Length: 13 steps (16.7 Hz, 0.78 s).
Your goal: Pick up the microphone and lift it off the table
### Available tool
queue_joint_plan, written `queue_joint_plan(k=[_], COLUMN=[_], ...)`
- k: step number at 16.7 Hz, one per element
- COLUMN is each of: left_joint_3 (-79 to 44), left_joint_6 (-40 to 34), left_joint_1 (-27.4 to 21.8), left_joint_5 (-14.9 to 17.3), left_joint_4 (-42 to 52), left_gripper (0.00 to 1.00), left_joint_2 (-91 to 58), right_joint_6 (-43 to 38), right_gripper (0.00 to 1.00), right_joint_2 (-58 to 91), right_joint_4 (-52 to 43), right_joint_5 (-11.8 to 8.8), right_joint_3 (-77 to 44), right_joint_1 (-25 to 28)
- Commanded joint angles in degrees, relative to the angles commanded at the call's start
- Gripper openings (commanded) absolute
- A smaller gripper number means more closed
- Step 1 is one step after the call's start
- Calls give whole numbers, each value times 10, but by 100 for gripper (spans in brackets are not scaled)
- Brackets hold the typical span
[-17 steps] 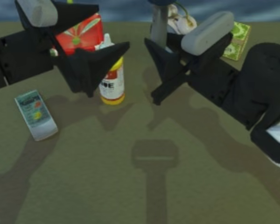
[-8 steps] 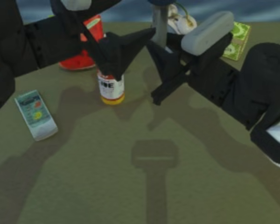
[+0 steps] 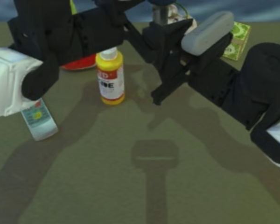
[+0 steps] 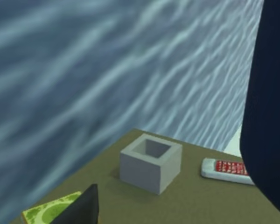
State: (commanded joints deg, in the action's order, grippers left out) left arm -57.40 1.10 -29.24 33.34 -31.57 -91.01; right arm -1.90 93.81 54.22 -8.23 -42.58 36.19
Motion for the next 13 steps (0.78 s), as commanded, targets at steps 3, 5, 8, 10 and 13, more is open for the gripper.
queue_joint_plan(k=[3, 5, 8, 10, 13], left_joint_3=[0, 0, 0, 0, 0], left_joint_6=[0, 0, 0, 0, 0], left_joint_1=[0, 0, 0, 0, 0], left_joint_5=[0, 0, 0, 0, 0], left_joint_4=[0, 0, 0, 0, 0], left_gripper=[92, 77, 55, 40, 17], left_joint_2=[0, 0, 0, 0, 0], right_joint_6=[0, 0, 0, 0, 0], right_gripper=[0, 0, 0, 0, 0], right_joint_2=[0, 0, 0, 0, 0], right_joint_4=[0, 0, 0, 0, 0], right_joint_5=[0, 0, 0, 0, 0], right_joint_3=[0, 0, 0, 0, 0], right_joint_1=[0, 0, 0, 0, 0])
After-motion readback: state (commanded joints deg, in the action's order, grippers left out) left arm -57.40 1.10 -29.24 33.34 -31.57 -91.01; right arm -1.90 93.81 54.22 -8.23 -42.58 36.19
